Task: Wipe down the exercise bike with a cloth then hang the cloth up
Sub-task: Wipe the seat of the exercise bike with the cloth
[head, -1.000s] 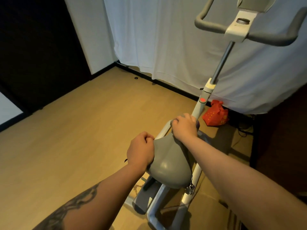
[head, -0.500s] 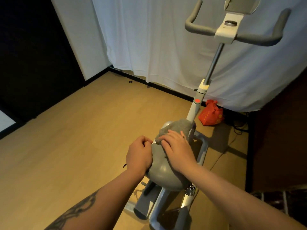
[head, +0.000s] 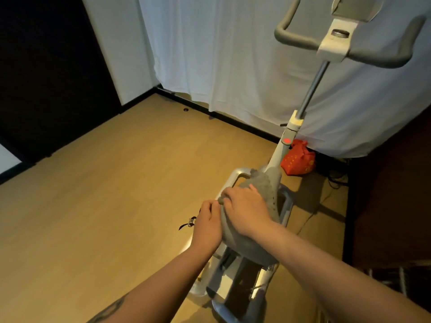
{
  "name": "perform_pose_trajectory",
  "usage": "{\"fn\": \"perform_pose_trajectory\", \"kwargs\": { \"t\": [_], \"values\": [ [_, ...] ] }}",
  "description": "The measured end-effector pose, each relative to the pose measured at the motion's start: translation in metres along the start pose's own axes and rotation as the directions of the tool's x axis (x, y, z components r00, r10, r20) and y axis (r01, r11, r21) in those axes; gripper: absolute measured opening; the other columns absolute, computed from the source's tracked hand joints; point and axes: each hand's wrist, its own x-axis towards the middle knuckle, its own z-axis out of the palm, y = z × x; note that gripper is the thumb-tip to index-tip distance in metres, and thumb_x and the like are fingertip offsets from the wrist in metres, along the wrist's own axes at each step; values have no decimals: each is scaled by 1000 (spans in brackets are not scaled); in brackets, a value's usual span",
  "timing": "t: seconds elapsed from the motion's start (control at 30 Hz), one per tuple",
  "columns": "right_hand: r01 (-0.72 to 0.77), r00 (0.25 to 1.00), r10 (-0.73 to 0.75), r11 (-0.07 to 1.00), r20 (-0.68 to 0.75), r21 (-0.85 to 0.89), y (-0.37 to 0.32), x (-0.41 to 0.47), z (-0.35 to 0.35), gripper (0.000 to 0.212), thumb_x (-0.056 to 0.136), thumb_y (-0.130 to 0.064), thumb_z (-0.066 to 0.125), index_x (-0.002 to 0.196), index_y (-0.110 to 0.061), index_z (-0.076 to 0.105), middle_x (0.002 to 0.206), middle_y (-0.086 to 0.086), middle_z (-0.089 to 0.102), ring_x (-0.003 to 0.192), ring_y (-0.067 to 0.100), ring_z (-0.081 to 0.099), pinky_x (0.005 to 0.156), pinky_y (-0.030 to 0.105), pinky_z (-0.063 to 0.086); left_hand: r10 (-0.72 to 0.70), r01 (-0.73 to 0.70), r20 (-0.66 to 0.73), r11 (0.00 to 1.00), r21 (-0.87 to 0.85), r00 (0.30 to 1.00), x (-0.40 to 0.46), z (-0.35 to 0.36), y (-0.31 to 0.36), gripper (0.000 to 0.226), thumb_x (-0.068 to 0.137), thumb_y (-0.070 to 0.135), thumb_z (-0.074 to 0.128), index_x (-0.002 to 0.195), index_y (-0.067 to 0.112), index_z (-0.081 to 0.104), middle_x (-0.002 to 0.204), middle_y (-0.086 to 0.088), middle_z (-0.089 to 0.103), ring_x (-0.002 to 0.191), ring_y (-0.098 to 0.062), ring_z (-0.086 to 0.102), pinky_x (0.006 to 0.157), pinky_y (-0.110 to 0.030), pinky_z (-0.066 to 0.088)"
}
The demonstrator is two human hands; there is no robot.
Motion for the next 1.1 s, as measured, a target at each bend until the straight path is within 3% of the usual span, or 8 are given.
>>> {"fn": "perform_pose_trajectory", "kwargs": {
  "t": [0.17, 0.37, 0.47, 0.63, 0.7, 0.83, 1.0, 1.1],
  "values": [
    [-151, 987, 153, 987, 36, -54, 11, 14, -11, 35, 100, -30, 31, 108, -27, 65, 109, -1, 68, 115, 19, 55, 119, 46, 0, 79, -99, 143, 985, 141, 987, 0, -18, -4, 34, 104, 36, 29, 109, 18, 57, 99, 2, 62, 86, -5, 55, 65, -17, 38],
    [8, 999, -14, 992, 50, 122, 13, 0, -6, 33, 99, -36, 33, 114, -32, 62, 114, -12, 66, 102, -1, 51, 111, 44, 25, 128, -162, 390, 985, 56, 912, 8, -39, -14, 34, 101, 40, 41, 130, 25, 50, 119, 7, 59, 104, -4, 56, 87, -24, 47],
    [-47, 999, 49, 982, -7, 180, 14, -2, -7, 28, 100, -31, 39, 113, -33, 64, 113, -14, 65, 90, -11, 41, 110, 41, 26, 119, -128, 445, 992, -12, 887, 12, -40, -19, 38, 100, 38, 45, 136, 26, 47, 125, 8, 56, 111, -4, 54, 96, -28, 46],
    [90, 996, -91, 988, -1, 123, -6, -19, 2, 29, 100, -32, 39, 119, -35, 60, 115, -20, 62, 106, -4, 48, 105, 31, 32, -99, 205, 381, 947, -249, 919, 23, -40, -17, 17, 100, 21, 42, 101, 18, 59, 98, -5, 62, 82, -14, 56, 74, -29, 44],
    [-2, 1000, -2, 990, 26, 141, 1, -11, -4, 27, 101, -32, 40, 119, -35, 60, 113, -18, 62, 106, 0, 48, 97, 29, 36, -120, 237, 396, 935, -263, 910, 26, -43, -15, 20, 100, 26, 42, 98, 19, 60, 101, -5, 64, 83, -18, 58, 73, -33, 45],
    [-143, 978, 151, 987, -143, 68, -25, -13, 12, 31, 97, -33, 37, 111, -34, 64, 108, -16, 66, 105, 7, 55, 104, 37, 36, -94, 182, 393, 964, -192, 914, 26, -44, -9, 33, 90, 47, 42, 92, 19, 59, 93, -8, 64, 87, -26, 60, 82, -44, 46],
    [-125, 965, 108, 991, -241, -58, -41, -72, 33, 44, 100, -43, 31, 140, -32, 45, 144, -14, 46, 139, 6, 34, 118, 28, 13, 24, 5, 429, 998, -66, 903, 29, -48, -1, 27, 100, 41, 37, 98, 19, 53, 94, -1, 62, 84, -13, 56, 76, -35, 44],
    [-400, 856, 405, 913, -323, 84, -34, -92, 35, 47, 101, -45, 27, 144, -32, 39, 149, -12, 41, 140, 3, 27, 119, 30, 17, 172, -201, 528, 980, -3, 832, 30, -47, 8, 35, 99, 46, 34, 119, 25, 55, 117, 4, 59, 106, -9, 56, 94, -37, 47]
  ]
}}
